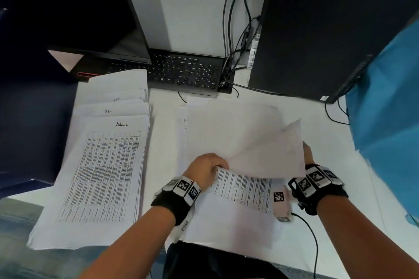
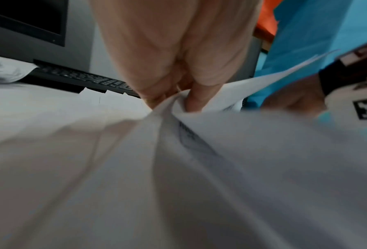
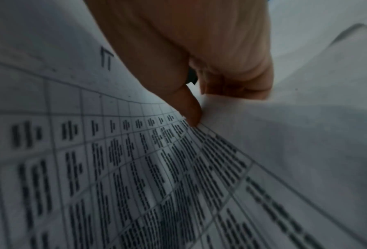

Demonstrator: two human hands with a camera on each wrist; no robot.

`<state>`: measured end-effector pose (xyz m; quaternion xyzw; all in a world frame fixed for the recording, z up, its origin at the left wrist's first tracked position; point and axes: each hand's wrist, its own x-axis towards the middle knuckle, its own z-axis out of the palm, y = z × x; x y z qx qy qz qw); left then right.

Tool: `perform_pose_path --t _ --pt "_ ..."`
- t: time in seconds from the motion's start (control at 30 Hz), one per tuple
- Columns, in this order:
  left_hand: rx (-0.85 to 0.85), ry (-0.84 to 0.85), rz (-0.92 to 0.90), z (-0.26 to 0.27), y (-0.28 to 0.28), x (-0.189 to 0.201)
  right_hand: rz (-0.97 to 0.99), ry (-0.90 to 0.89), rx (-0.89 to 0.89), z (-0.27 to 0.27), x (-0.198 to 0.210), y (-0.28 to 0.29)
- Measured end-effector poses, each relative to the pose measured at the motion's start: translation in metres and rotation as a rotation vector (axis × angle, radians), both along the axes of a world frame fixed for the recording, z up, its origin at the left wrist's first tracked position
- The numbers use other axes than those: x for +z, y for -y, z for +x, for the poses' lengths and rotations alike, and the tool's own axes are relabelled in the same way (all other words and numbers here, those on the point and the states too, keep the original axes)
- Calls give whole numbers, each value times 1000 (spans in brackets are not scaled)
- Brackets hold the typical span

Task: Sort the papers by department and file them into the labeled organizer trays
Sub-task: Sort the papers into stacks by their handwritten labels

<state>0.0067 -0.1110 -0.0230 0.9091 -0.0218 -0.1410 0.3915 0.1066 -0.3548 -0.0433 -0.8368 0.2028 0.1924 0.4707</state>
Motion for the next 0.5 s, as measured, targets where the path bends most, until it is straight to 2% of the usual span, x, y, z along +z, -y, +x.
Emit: perform_pose_path --t 0.1,0.2,0.3,0.43,0.5 --pt "-1 35 -10 -3 2 -10 52 -23 -10 -1 5 4" --pt "56 -7 -56 -1 10 -4 75 -82 -95 0 3 5" --pt "234 -124 -93 6 12 7 113 -127 -79 1 8 4" --pt "490 -78 -246 9 3 3 204 -78 -100 2 11 -2" --pt "603 -53 -333 10 -4 0 247 3 -85 0 17 -5"
